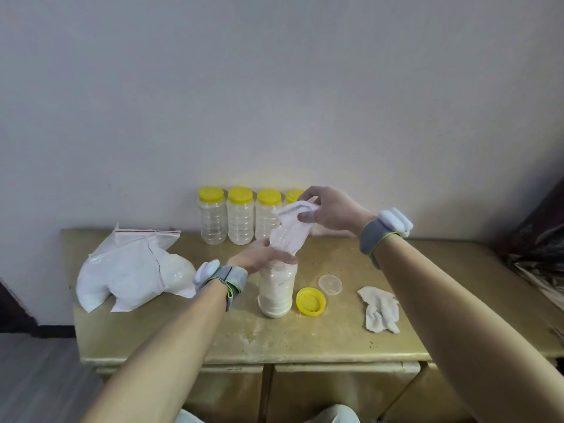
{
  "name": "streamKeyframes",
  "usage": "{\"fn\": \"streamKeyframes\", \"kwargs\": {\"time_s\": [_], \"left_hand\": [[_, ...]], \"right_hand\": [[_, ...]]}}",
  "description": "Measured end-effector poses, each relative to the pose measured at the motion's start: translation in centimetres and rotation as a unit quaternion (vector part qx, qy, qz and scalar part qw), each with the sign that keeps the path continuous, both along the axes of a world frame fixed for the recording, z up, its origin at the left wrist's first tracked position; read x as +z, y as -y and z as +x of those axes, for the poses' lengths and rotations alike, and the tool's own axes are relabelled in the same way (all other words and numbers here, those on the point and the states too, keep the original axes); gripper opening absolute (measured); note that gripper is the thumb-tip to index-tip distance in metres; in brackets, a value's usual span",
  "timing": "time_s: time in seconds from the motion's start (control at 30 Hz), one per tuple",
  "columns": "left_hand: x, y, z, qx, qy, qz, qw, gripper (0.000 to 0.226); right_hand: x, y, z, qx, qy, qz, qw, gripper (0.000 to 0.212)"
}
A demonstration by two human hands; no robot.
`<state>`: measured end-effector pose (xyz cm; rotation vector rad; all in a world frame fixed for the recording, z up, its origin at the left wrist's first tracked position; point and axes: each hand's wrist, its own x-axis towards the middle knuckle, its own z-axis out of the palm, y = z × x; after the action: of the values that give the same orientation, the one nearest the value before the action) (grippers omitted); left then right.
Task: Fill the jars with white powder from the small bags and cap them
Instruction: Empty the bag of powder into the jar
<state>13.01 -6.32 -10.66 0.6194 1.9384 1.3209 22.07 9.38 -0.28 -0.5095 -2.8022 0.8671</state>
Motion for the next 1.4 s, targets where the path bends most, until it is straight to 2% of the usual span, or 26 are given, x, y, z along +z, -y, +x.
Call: {"fn": "streamKeyframes", "kwargs": {"time_s": [0.1, 0.23, 0.37, 0.47, 0.53, 0.57, 0.63, 0.77, 1.0, 1.17, 1.23, 1.3, 1.4], "left_hand": [[0.3, 0.2, -0.4, -0.016, 0.007, -0.024, 1.000, 0.089], [0.5, 0.7, -0.1, -0.001, 0.070, 0.021, 0.997, 0.074], [0.3, 0.8, 0.0, 0.050, 0.114, 0.069, 0.990, 0.063], [0.8, 0.3, 0.5, 0.074, 0.108, 0.113, 0.985, 0.039], [1.1, -0.3, 0.6, 0.084, 0.099, 0.146, 0.981, 0.016], [1.1, -0.5, 0.4, 0.093, 0.088, 0.158, 0.979, 0.015], [0.8, -0.8, -0.1, 0.113, 0.051, 0.152, 0.981, 0.019], [-0.6, -0.6, -1.0, 0.159, 0.004, 0.133, 0.978, 0.017], [-0.8, -0.3, -0.4, 0.192, -0.063, 0.124, 0.971, 0.036], [-1.0, -0.3, -0.8, 0.190, -0.057, 0.132, 0.971, 0.030], [-0.5, -0.2, -0.7, 0.202, -0.047, 0.139, 0.968, 0.049], [-0.1, -0.4, -0.8, 0.215, -0.034, 0.152, 0.964, 0.058], [0.4, -0.5, -1.1, 0.224, -0.017, 0.178, 0.958, 0.044]], "right_hand": [[0.1, -0.5, 0.0, 0.016, 0.002, -0.066, 0.998, 0.030], [-0.1, -0.5, 0.5, 0.021, -0.031, -0.060, 0.998, 0.010], [-0.4, -0.2, 1.0, 0.009, -0.061, -0.058, 0.996, 0.006], [-0.5, 0.3, 1.1, 0.019, -0.054, -0.044, 0.997, 0.003], [-0.6, 0.4, 1.1, 0.025, -0.043, -0.033, 0.998, 0.009], [-0.6, 0.4, 1.1, 0.026, -0.038, -0.033, 0.998, 0.014], [-0.7, 0.3, 1.0, 0.022, -0.032, -0.039, 0.999, 0.019], [-1.7, -0.2, 0.8, -0.020, -0.057, -0.094, 0.994, 0.014], [-4.7, -0.4, 1.2, -0.058, -0.082, -0.123, 0.987, 0.009], [-6.3, -0.7, 1.1, -0.106, -0.115, -0.177, 0.972, 0.017], [-6.8, -0.7, 0.9, -0.120, -0.129, -0.185, 0.967, 0.020], [-7.2, -0.4, 0.7, -0.125, -0.145, -0.190, 0.963, 0.022], [-7.3, -0.1, 0.4, -0.130, -0.161, -0.186, 0.961, 0.019]]}}
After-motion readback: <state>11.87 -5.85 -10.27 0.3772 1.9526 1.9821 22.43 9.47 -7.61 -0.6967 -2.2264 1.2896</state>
